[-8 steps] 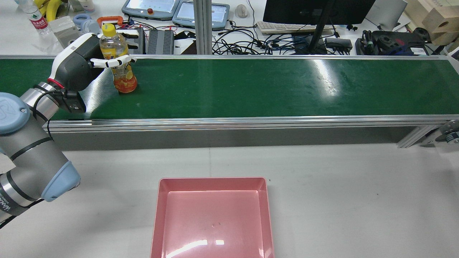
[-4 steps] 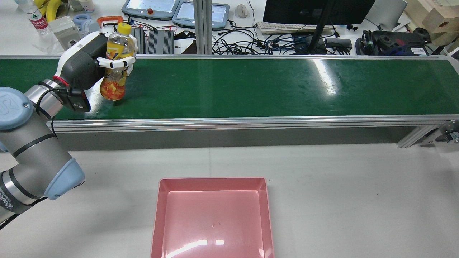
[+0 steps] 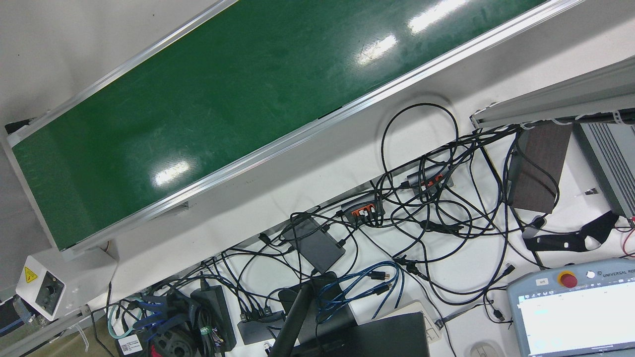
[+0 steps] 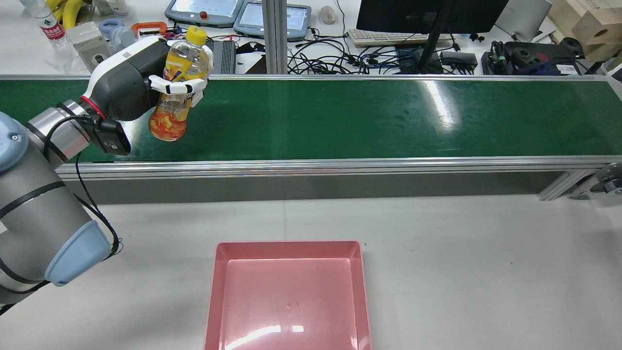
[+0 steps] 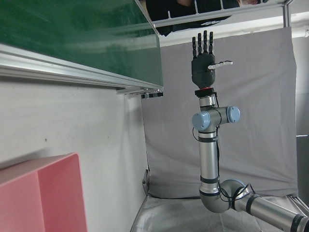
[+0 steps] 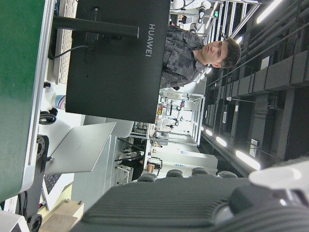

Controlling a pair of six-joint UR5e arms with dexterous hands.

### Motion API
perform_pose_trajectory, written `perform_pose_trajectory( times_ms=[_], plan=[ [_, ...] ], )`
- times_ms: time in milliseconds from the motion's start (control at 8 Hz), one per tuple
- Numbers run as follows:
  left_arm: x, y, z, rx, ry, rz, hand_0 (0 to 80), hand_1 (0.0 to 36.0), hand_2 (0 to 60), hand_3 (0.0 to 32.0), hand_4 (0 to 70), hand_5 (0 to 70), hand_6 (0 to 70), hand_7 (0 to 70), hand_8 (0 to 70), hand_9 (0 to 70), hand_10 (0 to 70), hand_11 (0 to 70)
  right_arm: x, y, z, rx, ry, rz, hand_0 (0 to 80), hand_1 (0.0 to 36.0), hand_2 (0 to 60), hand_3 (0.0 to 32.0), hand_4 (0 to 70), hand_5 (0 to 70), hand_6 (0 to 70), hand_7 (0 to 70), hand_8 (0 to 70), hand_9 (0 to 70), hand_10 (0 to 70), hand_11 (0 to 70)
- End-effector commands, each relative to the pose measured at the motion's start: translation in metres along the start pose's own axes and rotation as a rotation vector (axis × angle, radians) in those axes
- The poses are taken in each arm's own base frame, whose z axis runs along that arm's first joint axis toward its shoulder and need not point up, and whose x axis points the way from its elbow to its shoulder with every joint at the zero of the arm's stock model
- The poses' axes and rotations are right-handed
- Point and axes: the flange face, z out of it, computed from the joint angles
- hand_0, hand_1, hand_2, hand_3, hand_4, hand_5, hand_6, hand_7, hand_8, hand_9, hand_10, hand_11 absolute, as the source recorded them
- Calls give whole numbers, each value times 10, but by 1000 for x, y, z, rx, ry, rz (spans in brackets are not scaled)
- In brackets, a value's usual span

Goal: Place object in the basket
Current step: 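Lift the bottle off the belt and carry it over the pink tray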

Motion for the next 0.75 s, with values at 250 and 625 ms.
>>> perform_pose_trajectory(
  times_ms=[250, 625],
  plan=[
    [-111, 117, -43, -148, -235, 15, 463, 250, 600, 0, 359, 527, 430, 614, 524, 700, 519, 700, 0, 0, 0, 0, 0, 0, 0, 0, 0, 0, 0, 0, 0, 0, 0, 0, 0, 0],
    [-190, 203, -58, -218, -389, 62, 466, 235, 600, 0, 376, 508, 426, 598, 508, 699, 494, 700, 0, 0, 0, 0, 0, 0, 0, 0, 0, 0, 0, 0, 0, 0, 0, 0, 0, 0]
  ],
)
